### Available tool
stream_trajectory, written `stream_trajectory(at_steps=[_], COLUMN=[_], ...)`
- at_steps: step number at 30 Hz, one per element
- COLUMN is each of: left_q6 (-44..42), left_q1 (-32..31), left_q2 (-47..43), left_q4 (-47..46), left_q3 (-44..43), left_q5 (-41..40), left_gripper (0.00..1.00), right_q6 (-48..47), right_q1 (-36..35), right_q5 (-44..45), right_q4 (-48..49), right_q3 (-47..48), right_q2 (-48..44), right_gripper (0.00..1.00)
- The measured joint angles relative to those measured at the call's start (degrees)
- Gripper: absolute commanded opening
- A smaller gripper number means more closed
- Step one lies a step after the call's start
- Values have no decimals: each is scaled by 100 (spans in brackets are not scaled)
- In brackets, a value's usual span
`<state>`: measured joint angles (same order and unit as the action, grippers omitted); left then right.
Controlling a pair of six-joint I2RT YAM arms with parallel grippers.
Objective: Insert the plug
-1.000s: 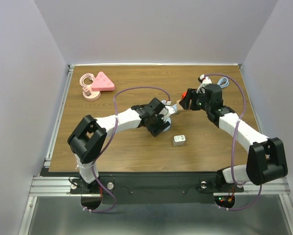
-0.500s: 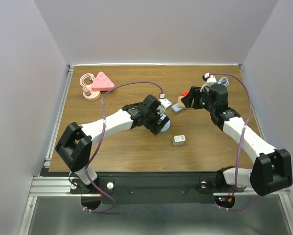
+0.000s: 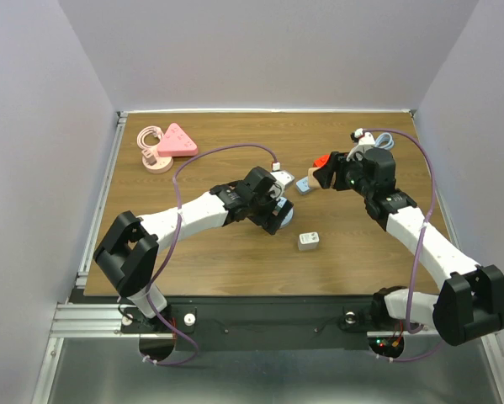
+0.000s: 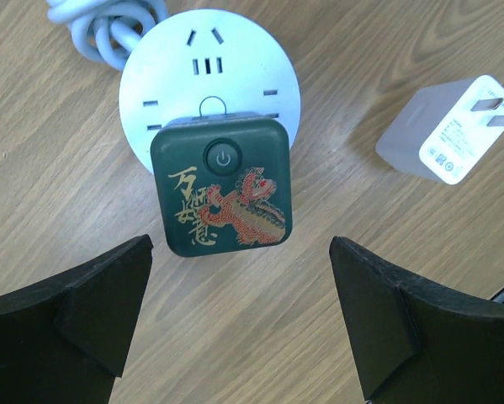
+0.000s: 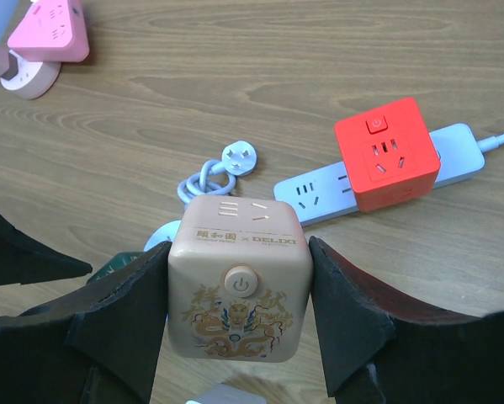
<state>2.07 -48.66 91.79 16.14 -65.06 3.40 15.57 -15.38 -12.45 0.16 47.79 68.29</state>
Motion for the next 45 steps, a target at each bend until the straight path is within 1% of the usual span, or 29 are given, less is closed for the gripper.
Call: stream_trajectory(at_steps=[6, 12, 22, 27, 32, 36, 40, 45], left_q6=[17, -24, -125, -282, -442, -525, -562, -540], left_q1=[-11, -11, 44, 210, 485, 568, 590, 782], left_q2=[39, 356, 380, 452, 599, 601, 616, 684], left_q4=[-114, 42, 240, 295, 369, 428, 490, 557], left_q3=[-7, -24, -142, -354, -387, -387, -387, -387], left_q5=[-96, -706, -1499, -1799, -1965, -2022, -2079, -2131], left_gripper=[99, 99, 99, 99, 99, 99, 99, 99], right_q6=[0, 0, 9, 7, -20, -122, -284, -584], right_q1=[0, 0, 0, 0, 0, 0, 0, -24], right_q5=[-2, -2, -26, -44, -160, -442, -815, -1270], right_q4=[-2, -11, -20, -20, -9, 7, 13, -72], right_q3=[0, 0, 0, 0, 0, 4, 103, 306], right_q2=[-7, -74, -122, -120, -79, 157, 739, 1178], right_gripper=[0, 0, 1, 0, 0, 1, 0, 0])
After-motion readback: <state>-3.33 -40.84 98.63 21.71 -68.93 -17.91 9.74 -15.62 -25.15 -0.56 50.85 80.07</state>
